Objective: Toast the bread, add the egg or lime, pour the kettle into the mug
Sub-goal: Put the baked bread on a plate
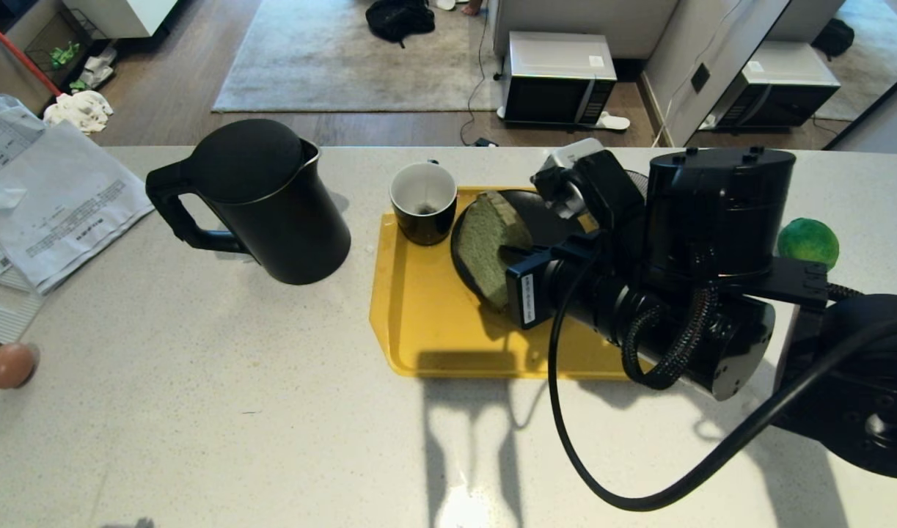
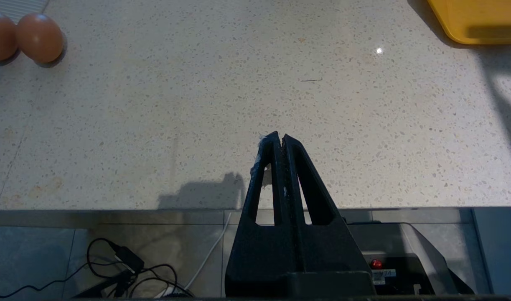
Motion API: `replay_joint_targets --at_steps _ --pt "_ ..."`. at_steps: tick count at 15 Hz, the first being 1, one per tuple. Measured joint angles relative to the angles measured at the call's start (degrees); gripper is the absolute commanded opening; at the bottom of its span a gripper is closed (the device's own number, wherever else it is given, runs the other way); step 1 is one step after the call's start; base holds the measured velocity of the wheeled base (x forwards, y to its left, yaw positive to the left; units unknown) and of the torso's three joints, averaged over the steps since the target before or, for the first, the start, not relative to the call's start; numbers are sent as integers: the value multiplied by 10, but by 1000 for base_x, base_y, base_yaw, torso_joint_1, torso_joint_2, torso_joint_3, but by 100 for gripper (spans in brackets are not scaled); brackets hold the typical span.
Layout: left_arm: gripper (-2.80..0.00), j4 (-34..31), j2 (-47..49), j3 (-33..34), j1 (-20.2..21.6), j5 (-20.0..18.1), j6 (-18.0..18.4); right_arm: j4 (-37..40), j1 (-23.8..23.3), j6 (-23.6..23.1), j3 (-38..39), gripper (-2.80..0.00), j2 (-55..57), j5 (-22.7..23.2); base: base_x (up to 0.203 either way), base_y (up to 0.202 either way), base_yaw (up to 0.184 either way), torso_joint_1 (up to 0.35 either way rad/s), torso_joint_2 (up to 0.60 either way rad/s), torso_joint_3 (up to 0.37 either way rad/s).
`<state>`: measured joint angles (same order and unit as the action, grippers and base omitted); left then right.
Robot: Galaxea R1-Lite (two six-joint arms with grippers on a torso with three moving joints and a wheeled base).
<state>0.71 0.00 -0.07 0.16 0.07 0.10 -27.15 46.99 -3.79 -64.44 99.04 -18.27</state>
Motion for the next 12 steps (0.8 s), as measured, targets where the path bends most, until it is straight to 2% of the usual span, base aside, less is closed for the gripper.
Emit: replay_joint_targets --at_steps 8,12 --pt "-280 0 0 0 0 0 0 4 6 32 -6 -280 40 -8 0 0 0 0 0 0" --pt "-280 0 0 0 0 0 0 4 -13 33 -2 -280 52 -12 0 0 0 0 0 0"
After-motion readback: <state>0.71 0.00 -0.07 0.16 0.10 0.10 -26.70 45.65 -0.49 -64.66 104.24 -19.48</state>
